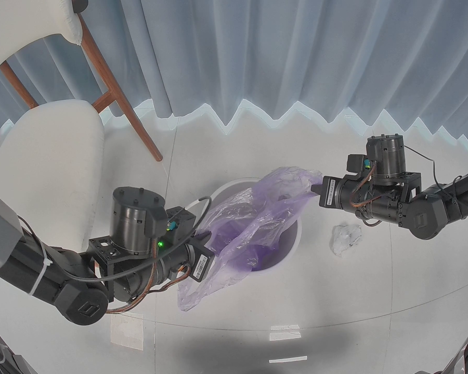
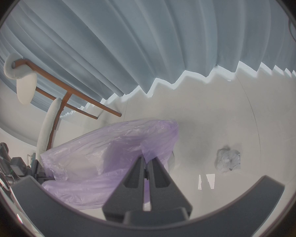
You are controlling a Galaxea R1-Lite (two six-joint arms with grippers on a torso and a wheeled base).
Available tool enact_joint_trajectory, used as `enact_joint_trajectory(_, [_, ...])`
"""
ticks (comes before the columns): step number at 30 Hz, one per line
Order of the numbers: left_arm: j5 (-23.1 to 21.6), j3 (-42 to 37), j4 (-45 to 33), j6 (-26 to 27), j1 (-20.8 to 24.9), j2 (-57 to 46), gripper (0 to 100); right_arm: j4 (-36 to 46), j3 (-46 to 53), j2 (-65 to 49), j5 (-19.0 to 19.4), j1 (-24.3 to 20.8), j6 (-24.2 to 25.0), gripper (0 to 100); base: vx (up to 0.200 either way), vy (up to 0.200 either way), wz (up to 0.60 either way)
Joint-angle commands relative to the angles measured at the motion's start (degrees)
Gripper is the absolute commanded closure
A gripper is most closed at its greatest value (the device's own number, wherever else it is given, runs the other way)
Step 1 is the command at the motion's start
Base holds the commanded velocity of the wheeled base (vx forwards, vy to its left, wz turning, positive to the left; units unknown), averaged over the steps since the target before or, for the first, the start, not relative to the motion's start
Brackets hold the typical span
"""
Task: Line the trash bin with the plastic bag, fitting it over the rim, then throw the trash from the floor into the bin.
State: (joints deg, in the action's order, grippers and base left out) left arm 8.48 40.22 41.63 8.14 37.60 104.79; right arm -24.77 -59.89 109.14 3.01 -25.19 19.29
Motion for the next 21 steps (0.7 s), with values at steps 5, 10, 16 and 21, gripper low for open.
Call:
enact_joint_trajectory(5, [-0.4,-1.4,-0.4,0.0,-2.6,-2.4,100,0.0,3.6,-2.9,5.7,1.7,-2.5,100,0.0,0.0,0.0])
enact_joint_trajectory(10, [-2.2,2.5,-0.8,-6.3,-5.5,1.6,100,-0.1,9.2,-2.2,14.6,4.7,-3.7,100,0.0,0.0,0.0])
enact_joint_trajectory(16, [-4.6,3.9,-0.5,-13.0,-4.5,2.0,100,-0.1,10.1,-2.2,14.4,5.1,-3.2,100,0.0,0.0,0.0])
enact_joint_trajectory(21, [-9.7,1.3,2.8,-16.9,-6.7,2.2,100,-0.2,11.1,-2.1,14.2,5.1,-3.2,100,0.0,0.0,0.0])
